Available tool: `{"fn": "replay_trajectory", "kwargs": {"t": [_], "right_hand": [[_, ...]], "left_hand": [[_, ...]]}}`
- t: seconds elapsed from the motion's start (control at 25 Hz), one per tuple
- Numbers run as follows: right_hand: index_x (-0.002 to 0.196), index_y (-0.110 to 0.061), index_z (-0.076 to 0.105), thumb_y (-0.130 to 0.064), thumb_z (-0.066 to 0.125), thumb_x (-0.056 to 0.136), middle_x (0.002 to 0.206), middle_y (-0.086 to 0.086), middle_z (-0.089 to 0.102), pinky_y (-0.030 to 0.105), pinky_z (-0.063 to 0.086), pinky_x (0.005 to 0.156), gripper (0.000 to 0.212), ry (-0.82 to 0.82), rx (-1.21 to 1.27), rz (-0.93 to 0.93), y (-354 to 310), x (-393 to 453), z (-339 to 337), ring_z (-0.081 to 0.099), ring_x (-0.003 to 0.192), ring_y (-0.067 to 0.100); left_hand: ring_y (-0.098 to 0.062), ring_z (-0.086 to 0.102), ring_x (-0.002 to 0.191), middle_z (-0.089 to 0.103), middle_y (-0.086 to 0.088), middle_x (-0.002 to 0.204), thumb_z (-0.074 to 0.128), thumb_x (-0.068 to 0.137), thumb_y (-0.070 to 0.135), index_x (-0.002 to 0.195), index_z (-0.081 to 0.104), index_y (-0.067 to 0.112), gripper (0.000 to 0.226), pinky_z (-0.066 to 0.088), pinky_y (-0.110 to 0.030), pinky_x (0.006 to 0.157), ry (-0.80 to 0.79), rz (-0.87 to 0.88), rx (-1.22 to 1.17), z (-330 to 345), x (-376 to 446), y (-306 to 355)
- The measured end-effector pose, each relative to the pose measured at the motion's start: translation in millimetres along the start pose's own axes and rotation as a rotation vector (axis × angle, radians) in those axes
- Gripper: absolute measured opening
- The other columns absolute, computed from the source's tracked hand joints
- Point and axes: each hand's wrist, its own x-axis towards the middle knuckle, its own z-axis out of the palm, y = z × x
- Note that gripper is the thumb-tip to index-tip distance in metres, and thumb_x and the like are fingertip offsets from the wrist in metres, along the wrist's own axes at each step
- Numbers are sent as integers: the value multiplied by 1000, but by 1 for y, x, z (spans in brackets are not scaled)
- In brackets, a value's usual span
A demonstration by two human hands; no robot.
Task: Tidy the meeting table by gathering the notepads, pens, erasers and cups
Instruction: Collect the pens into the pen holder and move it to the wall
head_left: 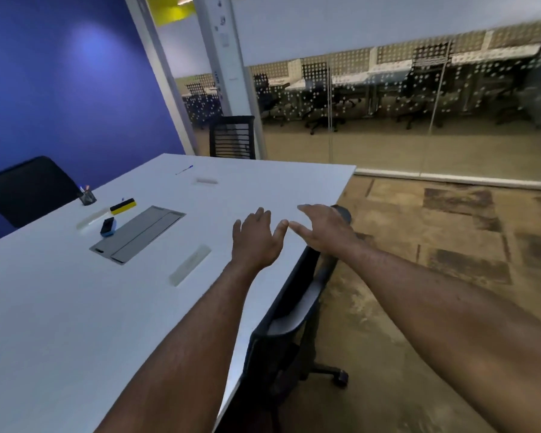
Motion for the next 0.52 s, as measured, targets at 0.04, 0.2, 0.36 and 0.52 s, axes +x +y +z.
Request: {"fn": "replay_trajectory", "kwargs": {"t": [0.04,0.2,0.36,0.52], "right_hand": [[144,-24,39,-66,37,91,150,0,42,40,26,113,69,5,0,15,5,3,-6,34,139,21],[148,-23,33,-65,41,90,158,1,27,41,21,116,72,41,-24,102,124,23,-64,24,145,21],[149,-17,28,-62,42,91,160,6,21,42,21,117,75,78,-128,94,209,38,-105,22,146,24],[151,-22,21,-65,39,91,162,5,16,42,16,119,77,48,-178,140,291,60,-140,17,147,24]], "left_hand": [[-24,26,145,31,-8,158,25,100,55,147,37,11,65,12,-50,119,17,4,11,1,6,2],[-24,24,146,30,-8,158,24,100,55,147,37,11,65,10,-49,119,-20,54,-5,53,81,117],[-23,22,147,28,-7,159,22,99,57,148,34,12,68,9,-49,119,-11,95,-69,90,138,201],[-24,20,148,27,-7,159,21,98,59,149,32,14,70,7,-48,119,-31,120,-89,121,192,265]]}}
